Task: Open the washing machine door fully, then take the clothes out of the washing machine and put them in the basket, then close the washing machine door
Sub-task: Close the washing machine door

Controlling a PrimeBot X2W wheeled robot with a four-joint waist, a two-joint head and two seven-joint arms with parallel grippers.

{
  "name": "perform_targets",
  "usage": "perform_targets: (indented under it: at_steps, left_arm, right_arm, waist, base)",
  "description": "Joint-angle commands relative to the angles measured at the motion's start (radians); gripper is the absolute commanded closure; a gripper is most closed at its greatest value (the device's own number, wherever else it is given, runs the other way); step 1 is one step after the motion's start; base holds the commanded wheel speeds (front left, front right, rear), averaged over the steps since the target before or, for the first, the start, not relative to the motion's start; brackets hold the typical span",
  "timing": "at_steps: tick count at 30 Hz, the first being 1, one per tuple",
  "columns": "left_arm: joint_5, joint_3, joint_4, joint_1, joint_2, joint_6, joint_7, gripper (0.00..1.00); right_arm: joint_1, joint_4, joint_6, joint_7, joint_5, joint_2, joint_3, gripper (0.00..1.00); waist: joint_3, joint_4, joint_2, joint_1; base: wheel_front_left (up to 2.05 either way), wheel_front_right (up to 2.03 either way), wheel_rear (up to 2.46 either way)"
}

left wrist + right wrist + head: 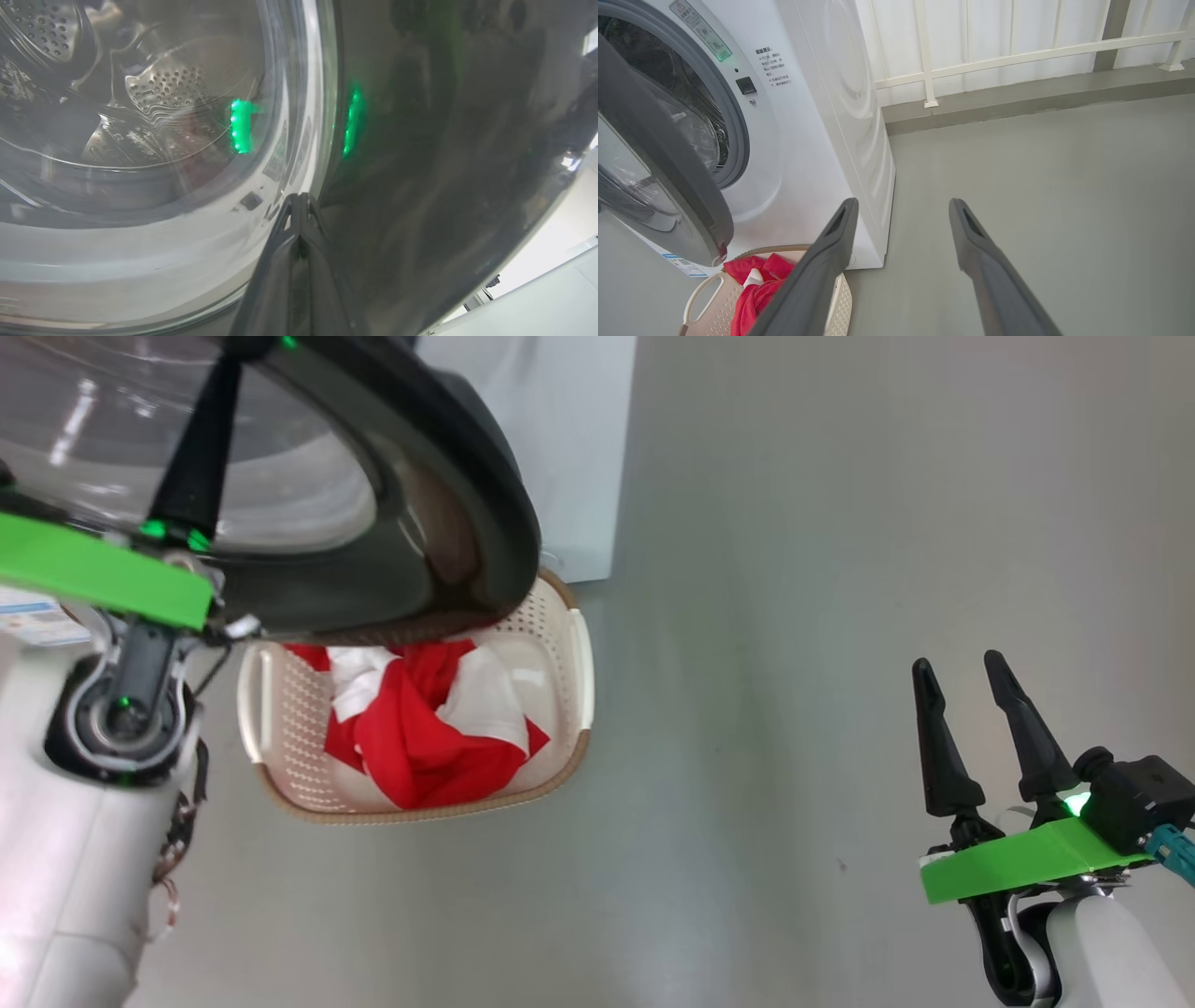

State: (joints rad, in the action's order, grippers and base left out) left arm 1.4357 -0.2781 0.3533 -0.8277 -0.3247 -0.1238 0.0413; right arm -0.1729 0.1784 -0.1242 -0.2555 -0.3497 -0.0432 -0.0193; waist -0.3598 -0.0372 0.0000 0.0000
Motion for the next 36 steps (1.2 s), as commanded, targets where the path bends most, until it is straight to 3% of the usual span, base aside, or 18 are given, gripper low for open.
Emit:
perform_targets:
  at_steps: [1,12,31,36]
  left_arm:
    - [0.0,0.016,-0.006,-0.049,-0.052,-0.007,0.017,1.0]
    - [0.047,-0.073,0.044,-0.052,-0.099,-0.007,0.088,1.0]
    - [0.075,-0.174,-0.008,0.242,-0.114,-0.007,0.21,1.0]
    - [0.064,-0.152,-0.016,0.342,-0.098,-0.007,0.219,0.87]
  right_arm:
    - [-0.022,-0.027,-0.007,-0.006,-0.006,-0.007,0.024,0.0]
    - [-0.008,-0.022,-0.007,-0.006,-0.012,-0.007,0.017,0.0]
    - [0.089,-0.003,-0.007,-0.006,0.037,-0.007,-0.014,0.0]
    - [0.118,0.001,-0.007,-0.006,0.048,-0.007,-0.023,0.0]
  waist:
    - [-0.015,-0.025,0.0,0.0]
    - [0.014,-0.036,0.0,0.0]
    - [0.149,0.034,0.0,0.0]
    - [0.175,0.048,0.0,0.0]
  base:
    - [0.0,0.0,0.0]
    - [0.0,0.0,0.0]
    - [0.0,0.0,0.0]
    - [0.0,0.0,0.0]
